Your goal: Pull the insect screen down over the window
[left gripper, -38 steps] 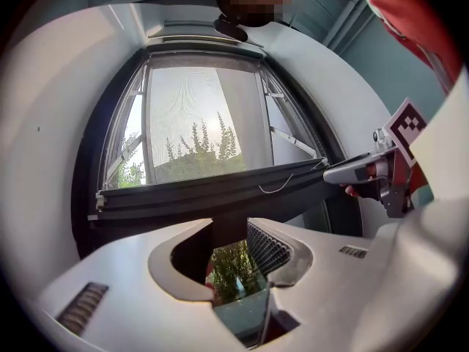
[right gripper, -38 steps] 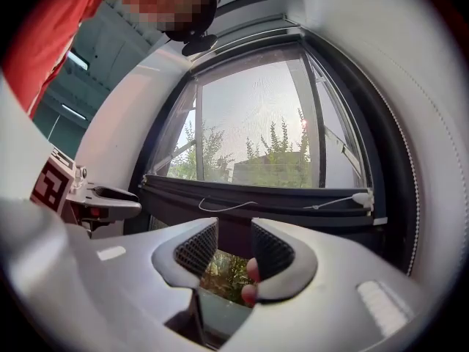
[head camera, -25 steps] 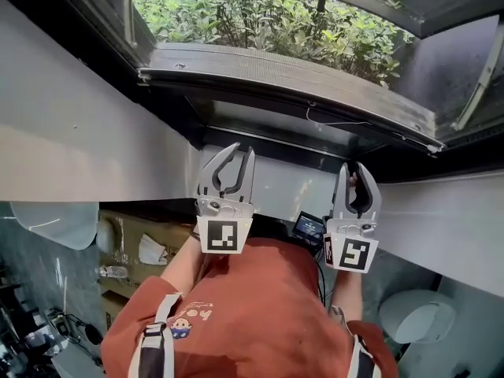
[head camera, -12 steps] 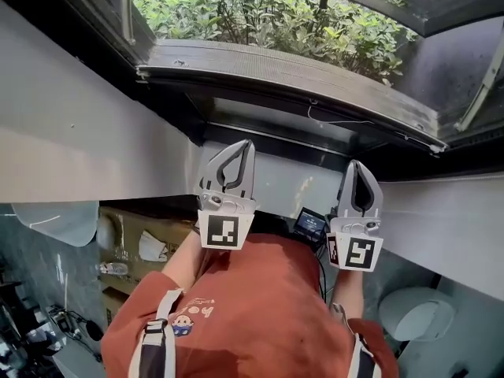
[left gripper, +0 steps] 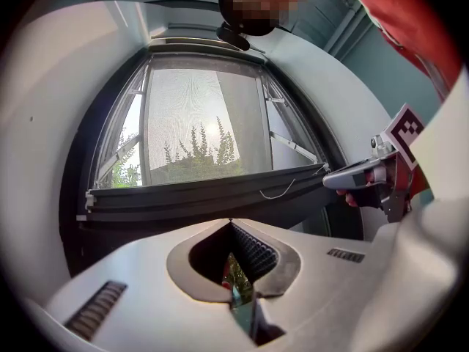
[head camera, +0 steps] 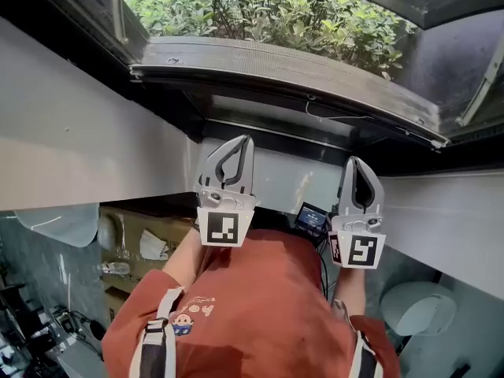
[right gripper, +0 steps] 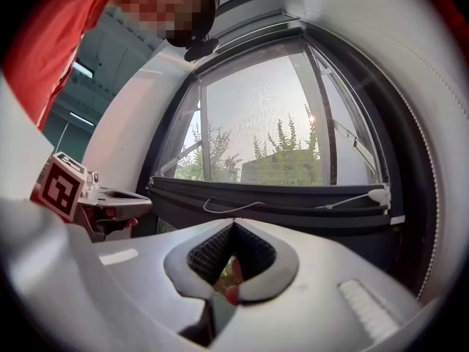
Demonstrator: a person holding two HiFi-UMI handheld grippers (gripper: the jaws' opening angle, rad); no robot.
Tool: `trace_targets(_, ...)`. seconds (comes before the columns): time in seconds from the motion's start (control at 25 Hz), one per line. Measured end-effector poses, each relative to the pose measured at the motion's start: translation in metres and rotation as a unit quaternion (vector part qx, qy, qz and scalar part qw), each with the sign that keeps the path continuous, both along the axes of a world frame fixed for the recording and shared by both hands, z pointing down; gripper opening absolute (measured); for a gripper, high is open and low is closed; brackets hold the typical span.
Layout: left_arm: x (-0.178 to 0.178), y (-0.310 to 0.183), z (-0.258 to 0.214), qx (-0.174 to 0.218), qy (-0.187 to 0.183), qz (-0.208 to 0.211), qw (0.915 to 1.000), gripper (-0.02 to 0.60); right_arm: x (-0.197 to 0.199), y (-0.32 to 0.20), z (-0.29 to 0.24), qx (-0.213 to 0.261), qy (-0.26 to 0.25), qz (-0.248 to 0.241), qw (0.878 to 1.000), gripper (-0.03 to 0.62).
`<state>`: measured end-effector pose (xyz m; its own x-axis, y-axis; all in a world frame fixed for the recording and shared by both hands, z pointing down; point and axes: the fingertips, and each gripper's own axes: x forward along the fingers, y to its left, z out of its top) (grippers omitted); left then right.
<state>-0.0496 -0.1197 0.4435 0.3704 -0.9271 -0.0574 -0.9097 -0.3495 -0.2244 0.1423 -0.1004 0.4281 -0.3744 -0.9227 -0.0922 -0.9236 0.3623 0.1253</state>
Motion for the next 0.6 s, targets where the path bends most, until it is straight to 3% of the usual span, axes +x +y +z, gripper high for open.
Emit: trace_targets(0.6,-0.0024,-0.0047,0.0031,-0.004,0.005,-0.005,1.0,0.006,0.0031,-0.0072,0.0023,0.003,0.013,0.013,1.0,0.01)
